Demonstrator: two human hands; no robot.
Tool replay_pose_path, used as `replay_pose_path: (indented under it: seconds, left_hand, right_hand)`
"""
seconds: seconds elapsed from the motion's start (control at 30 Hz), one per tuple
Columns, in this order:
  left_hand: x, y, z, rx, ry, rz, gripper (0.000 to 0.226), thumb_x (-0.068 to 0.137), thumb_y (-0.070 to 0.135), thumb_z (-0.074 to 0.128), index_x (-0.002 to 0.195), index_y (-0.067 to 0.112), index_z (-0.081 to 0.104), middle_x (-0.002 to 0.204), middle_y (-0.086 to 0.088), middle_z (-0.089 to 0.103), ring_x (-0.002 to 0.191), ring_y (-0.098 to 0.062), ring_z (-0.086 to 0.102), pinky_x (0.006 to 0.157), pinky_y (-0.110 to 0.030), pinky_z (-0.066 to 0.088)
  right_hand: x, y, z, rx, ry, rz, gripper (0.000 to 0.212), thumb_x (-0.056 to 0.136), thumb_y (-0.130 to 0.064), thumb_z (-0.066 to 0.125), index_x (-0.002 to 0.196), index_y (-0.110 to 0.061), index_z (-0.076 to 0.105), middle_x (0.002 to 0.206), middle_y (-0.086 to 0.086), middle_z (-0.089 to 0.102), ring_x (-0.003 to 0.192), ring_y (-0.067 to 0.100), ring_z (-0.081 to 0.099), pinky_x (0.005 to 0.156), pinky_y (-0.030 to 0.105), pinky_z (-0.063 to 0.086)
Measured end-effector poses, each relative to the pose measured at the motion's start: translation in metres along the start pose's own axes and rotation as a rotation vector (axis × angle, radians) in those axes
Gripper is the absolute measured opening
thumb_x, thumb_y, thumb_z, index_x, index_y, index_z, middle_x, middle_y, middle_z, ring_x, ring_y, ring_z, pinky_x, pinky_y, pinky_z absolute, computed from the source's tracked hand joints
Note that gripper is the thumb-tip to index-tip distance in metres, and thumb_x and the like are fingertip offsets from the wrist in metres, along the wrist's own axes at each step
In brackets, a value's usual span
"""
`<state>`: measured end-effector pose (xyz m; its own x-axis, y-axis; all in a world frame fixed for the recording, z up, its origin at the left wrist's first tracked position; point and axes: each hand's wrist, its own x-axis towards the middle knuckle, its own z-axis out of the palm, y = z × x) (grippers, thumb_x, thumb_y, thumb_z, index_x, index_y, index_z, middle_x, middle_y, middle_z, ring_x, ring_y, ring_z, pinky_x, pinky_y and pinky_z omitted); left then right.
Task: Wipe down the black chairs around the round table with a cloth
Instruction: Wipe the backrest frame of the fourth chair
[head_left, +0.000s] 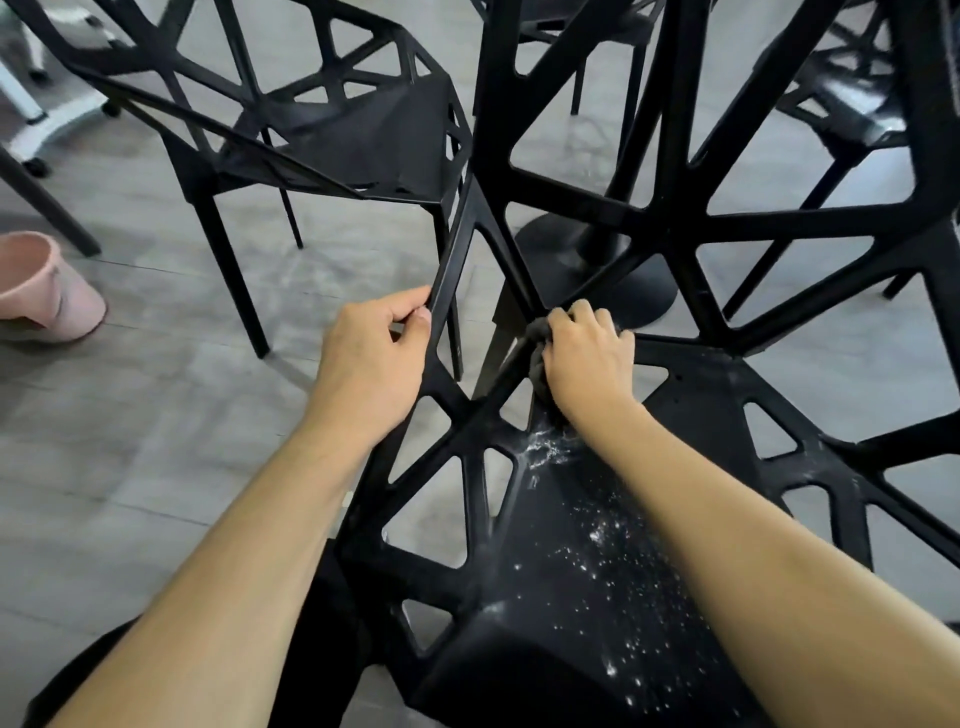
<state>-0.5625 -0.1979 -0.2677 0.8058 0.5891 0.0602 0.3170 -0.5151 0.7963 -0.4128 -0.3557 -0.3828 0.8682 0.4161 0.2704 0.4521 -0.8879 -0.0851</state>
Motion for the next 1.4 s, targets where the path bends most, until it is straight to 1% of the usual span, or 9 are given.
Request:
replay_pose_path:
  seconds: [0.13, 0.3, 0.43, 0.67, 0.8, 0.9, 1.07, 1.27, 1.4]
  left_hand:
    - [-0.001, 0.001, 0.000, 0.004, 0.000, 0.013, 0.032, 0.103, 0.021, 0.052, 0.132, 0.026, 0.066, 0.119, 0.012, 0.070, 0.108, -0.008, 0.064, 0.098, -0.023, 0.046]
    - [0.000, 0.003, -0.001, 0.046, -0.005, 0.027, 0.032, 0.103, 0.020, 0.052, 0.129, 0.031, 0.068, 0.095, 0.029, 0.063, 0.095, -0.006, 0.064, 0.078, -0.008, 0.041]
    - [0.001, 0.006, 0.001, 0.069, 0.033, -0.002, 0.033, 0.100, 0.019, 0.052, 0.121, 0.034, 0.072, 0.083, 0.013, 0.071, 0.071, -0.009, 0.064, 0.067, -0.015, 0.047]
    - [0.000, 0.017, 0.012, 0.119, 0.144, -0.023, 0.031, 0.095, 0.018, 0.053, 0.118, 0.020, 0.074, 0.076, 0.007, 0.066, 0.078, -0.030, 0.064, 0.080, -0.043, 0.056]
    - [-0.003, 0.014, 0.024, 0.256, 0.173, 0.067, 0.031, 0.097, 0.010, 0.050, 0.124, 0.011, 0.065, 0.111, -0.013, 0.066, 0.095, -0.033, 0.062, 0.080, -0.043, 0.048]
    - [0.004, 0.019, 0.040, 0.432, 0.217, 0.380, 0.057, 0.090, 0.000, 0.052, 0.147, 0.007, 0.045, 0.141, -0.013, 0.048, 0.120, -0.033, 0.051, 0.097, -0.043, 0.043]
    - [0.069, 0.064, 0.077, 0.489, 0.159, 0.744, 0.059, 0.085, 0.000, 0.036, 0.144, -0.001, 0.044, 0.143, -0.019, 0.051, 0.132, -0.036, 0.048, 0.112, -0.043, 0.037]
    - [0.122, 0.083, 0.110, 0.473, -0.027, 0.670, 0.064, 0.099, 0.004, 0.038, 0.159, 0.007, 0.014, 0.158, -0.014, 0.032, 0.140, -0.030, 0.039, 0.114, -0.040, 0.035]
    - [0.128, 0.072, 0.116, 0.661, -0.006, 0.720, 0.069, 0.099, 0.005, 0.039, 0.160, 0.004, 0.005, 0.149, -0.017, 0.043, 0.129, -0.034, 0.045, 0.111, -0.039, 0.032]
  right_hand:
    - [0.007, -0.007, -0.015, 0.178, -0.014, 0.012, 0.022, 0.100, -0.025, 0.052, 0.116, -0.015, 0.063, 0.116, 0.010, 0.056, 0.106, 0.034, 0.055, 0.079, 0.044, 0.043]
    - [0.046, -0.052, -0.057, 0.510, 0.355, -0.084, 0.025, 0.096, -0.026, 0.056, 0.115, -0.012, 0.066, 0.112, 0.011, 0.060, 0.098, 0.034, 0.059, 0.072, 0.045, 0.049]
    - [0.064, -0.075, -0.063, 0.447, 0.531, -0.116, 0.021, 0.092, -0.025, 0.062, 0.108, -0.013, 0.069, 0.103, 0.008, 0.062, 0.088, 0.031, 0.059, 0.067, 0.043, 0.045]
    - [0.010, 0.006, 0.006, 0.105, 0.267, -0.150, 0.029, 0.080, -0.017, 0.076, 0.108, -0.015, 0.068, 0.104, 0.006, 0.062, 0.090, 0.031, 0.058, 0.069, 0.044, 0.048]
    - [0.027, 0.012, -0.031, 0.257, 0.360, -0.211, 0.022, 0.088, -0.021, 0.068, 0.109, -0.014, 0.069, 0.102, 0.007, 0.062, 0.091, 0.031, 0.057, 0.072, 0.044, 0.048]
    - [0.064, 0.030, -0.082, 0.333, 0.637, -0.149, 0.026, 0.096, -0.027, 0.061, 0.118, -0.015, 0.069, 0.110, 0.009, 0.062, 0.098, 0.031, 0.056, 0.083, 0.040, 0.046]
    - [0.107, 0.028, -0.085, 0.141, 0.614, -0.269, 0.041, 0.098, -0.033, 0.055, 0.134, -0.014, 0.061, 0.130, 0.012, 0.059, 0.112, 0.034, 0.055, 0.091, 0.044, 0.041]
    - [0.110, 0.042, -0.059, -0.045, 0.559, -0.411, 0.053, 0.095, -0.027, 0.053, 0.145, -0.010, 0.051, 0.145, 0.012, 0.052, 0.122, 0.033, 0.048, 0.095, 0.048, 0.041]
    - [0.103, 0.079, -0.052, -0.187, 0.605, -0.504, 0.054, 0.094, -0.024, 0.055, 0.147, -0.016, 0.050, 0.142, 0.012, 0.054, 0.122, 0.032, 0.047, 0.093, 0.048, 0.042]
